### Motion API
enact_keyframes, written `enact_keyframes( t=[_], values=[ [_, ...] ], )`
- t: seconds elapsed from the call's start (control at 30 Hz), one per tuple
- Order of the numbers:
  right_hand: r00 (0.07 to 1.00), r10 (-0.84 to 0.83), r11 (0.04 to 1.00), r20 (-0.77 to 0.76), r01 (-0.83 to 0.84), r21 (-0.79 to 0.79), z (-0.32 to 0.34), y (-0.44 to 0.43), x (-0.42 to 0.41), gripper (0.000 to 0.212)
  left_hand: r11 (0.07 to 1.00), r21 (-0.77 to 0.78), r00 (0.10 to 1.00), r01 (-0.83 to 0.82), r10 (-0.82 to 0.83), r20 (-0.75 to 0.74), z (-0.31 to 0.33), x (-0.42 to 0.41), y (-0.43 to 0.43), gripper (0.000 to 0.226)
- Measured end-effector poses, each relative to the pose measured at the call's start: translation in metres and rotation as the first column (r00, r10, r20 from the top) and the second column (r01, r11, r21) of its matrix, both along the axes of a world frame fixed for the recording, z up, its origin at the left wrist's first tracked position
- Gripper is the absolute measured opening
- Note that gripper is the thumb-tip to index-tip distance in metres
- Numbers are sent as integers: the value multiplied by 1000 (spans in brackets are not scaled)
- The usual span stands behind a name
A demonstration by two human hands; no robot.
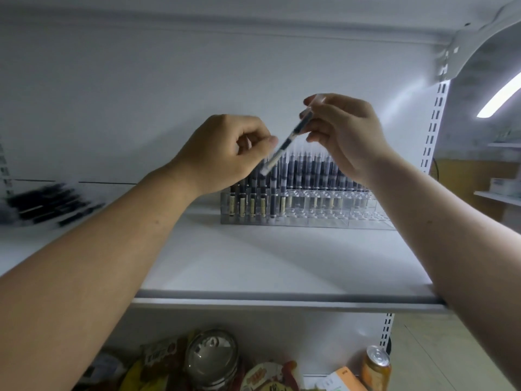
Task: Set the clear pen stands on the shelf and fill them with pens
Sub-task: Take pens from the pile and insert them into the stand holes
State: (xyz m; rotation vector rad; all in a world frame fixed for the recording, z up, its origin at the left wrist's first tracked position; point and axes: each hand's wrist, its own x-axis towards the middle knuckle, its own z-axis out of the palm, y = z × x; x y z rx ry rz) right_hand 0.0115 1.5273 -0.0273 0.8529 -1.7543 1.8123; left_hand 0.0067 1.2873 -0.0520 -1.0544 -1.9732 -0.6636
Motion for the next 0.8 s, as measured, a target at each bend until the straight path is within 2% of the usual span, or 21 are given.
enact_keyframes(
  t=[0.1, 0.17, 0.23, 0.43, 0.63, 0.8],
  values=[
    [945, -259, 953, -201, 284, 103, 3, 4, -2, 14, 995, 94, 993, -31, 41, -115, 2, 2, -2, 21],
    [889, -356, 887, -288, 418, 194, 1, 3, -3, 17, 994, 93, 987, -64, 77, -143, 3, 0, -4, 21],
    [857, -395, 835, -331, 485, 259, -1, 2, -3, 19, 993, 70, 988, -98, 106, -116, 3, -5, -6, 28],
    [869, -368, 809, -330, 474, 346, -4, -2, 0, 20, 979, -78, 980, -189, 194, 55, 1, -9, -8, 56],
    [875, -367, 744, -316, 480, 465, -10, -9, 2, 22, 966, -130, 966, -225, 239, 103, 1, -10, -6, 66],
    [895, -368, 774, -252, 445, 449, -13, -13, 3, 24, 968, -126, 965, -216, 232, 124, 1, -11, -5, 68]
  ],
)
